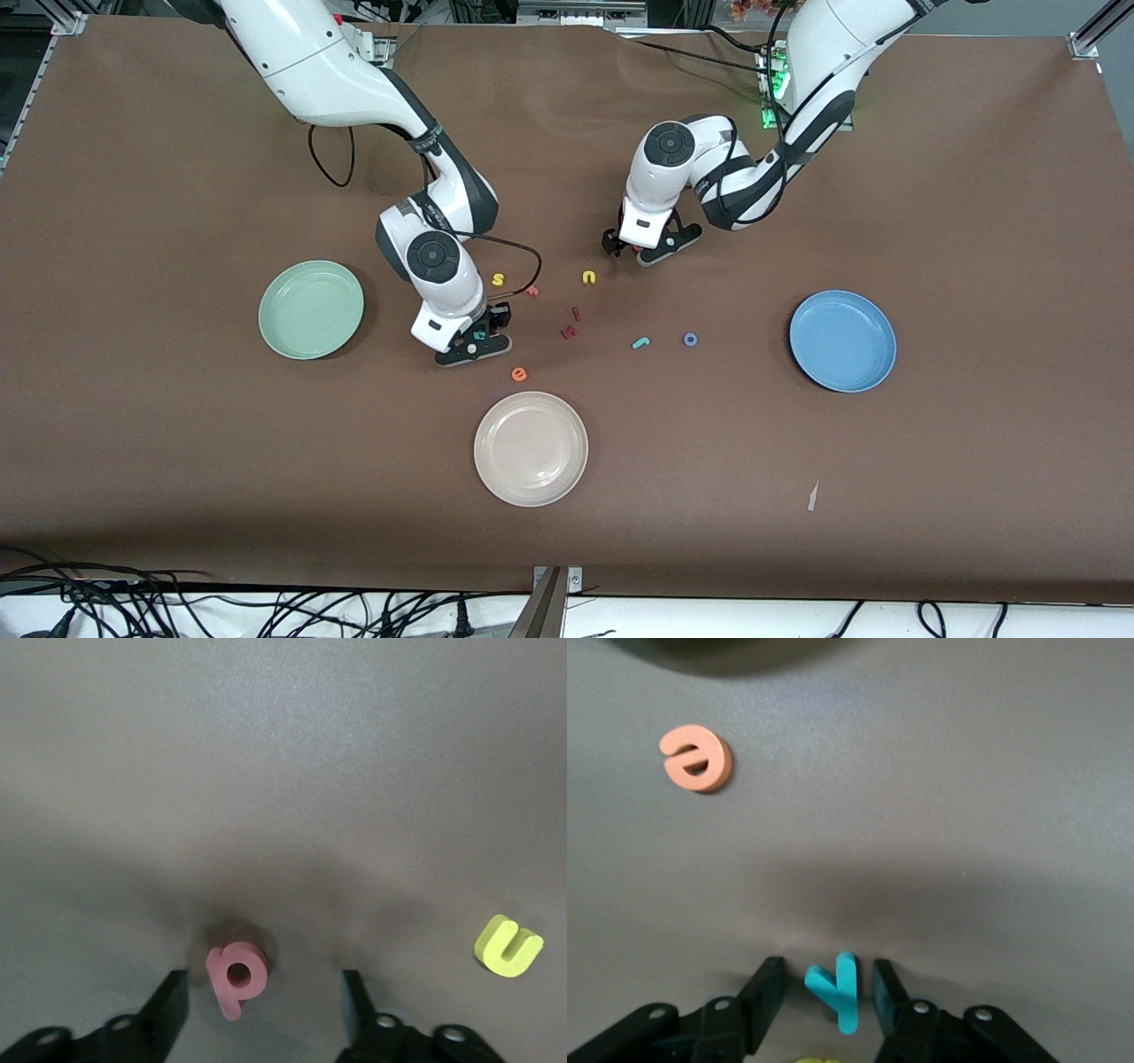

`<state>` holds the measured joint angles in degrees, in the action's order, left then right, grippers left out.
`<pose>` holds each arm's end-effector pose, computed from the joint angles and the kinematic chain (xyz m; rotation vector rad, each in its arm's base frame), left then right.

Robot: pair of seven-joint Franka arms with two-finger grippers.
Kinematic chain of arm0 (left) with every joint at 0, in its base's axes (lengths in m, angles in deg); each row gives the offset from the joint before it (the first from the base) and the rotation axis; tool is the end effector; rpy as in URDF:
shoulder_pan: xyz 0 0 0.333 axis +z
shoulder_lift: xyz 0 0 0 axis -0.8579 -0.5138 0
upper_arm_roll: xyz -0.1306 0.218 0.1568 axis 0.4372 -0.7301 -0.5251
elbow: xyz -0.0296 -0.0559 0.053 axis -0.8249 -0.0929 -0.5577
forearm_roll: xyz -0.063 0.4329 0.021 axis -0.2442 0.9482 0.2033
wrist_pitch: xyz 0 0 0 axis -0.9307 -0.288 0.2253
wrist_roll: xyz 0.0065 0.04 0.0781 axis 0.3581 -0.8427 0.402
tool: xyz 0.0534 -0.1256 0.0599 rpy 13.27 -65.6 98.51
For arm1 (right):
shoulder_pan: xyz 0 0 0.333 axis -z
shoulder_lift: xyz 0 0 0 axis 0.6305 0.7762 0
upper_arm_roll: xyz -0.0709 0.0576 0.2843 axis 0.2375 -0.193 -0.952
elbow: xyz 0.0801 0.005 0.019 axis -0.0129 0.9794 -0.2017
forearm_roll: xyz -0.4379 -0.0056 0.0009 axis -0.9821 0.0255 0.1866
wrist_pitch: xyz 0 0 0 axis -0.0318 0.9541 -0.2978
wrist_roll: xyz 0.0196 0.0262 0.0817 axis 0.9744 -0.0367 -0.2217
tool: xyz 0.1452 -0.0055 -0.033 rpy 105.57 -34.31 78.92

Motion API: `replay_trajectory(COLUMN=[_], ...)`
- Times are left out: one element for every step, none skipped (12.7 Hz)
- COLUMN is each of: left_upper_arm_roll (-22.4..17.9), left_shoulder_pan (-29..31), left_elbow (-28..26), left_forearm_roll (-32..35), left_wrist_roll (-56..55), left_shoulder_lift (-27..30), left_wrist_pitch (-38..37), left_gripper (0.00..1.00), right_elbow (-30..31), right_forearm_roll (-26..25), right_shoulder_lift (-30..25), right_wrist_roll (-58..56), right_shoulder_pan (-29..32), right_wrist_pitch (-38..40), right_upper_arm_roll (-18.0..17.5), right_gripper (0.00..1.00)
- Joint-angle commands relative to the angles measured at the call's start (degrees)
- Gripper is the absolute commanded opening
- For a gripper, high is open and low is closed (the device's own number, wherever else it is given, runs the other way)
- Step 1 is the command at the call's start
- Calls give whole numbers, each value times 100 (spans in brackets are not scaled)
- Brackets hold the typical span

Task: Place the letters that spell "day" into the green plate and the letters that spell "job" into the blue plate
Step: 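Grasp the pink p with the left gripper while the right gripper grasps cyan y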

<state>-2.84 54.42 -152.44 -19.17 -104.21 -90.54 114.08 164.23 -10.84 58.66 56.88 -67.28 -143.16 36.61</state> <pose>0.3755 -0.4119 0.0763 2.9655 0.8513 -0.1209 0.5823 0.3723 0.0852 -3.1038 -0.4240 -0.0407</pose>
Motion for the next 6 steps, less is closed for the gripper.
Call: replay_trajectory(left_upper_arm_roll=[4,4,-5,-31,-40,-83], left_shoulder_pan=[-17,-17,-17,-17,-17,-17], left_elbow=[108,108,99,99,99,99], left_forearm_roll=[218,218,218,218,218,218], left_wrist_roll=[-323,-341,-341,-341,-341,-332], left_shoulder_lift=[-110,-110,-118,-119,-119,-119], left_wrist_pitch=[-73,-73,-73,-73,-73,-73], left_gripper=[60,56,52,48,43,41], right_elbow=[-71,-71,-71,-80,-89,-176], right_forearm_roll=[-85,-85,-76,-76,-76,-76], right_shoulder_lift=[109,100,82,21,-75,-172], right_wrist_roll=[-73,-186,-361,-485,-573,-669], right_shoulder_pan=[-2,6,24,33,94,164], right_wrist_pitch=[-76,-76,-59,-15,107,369], right_upper_arm_roll=[6,6,14,32,41,41], right_gripper=[18,3,0,0,0,0])
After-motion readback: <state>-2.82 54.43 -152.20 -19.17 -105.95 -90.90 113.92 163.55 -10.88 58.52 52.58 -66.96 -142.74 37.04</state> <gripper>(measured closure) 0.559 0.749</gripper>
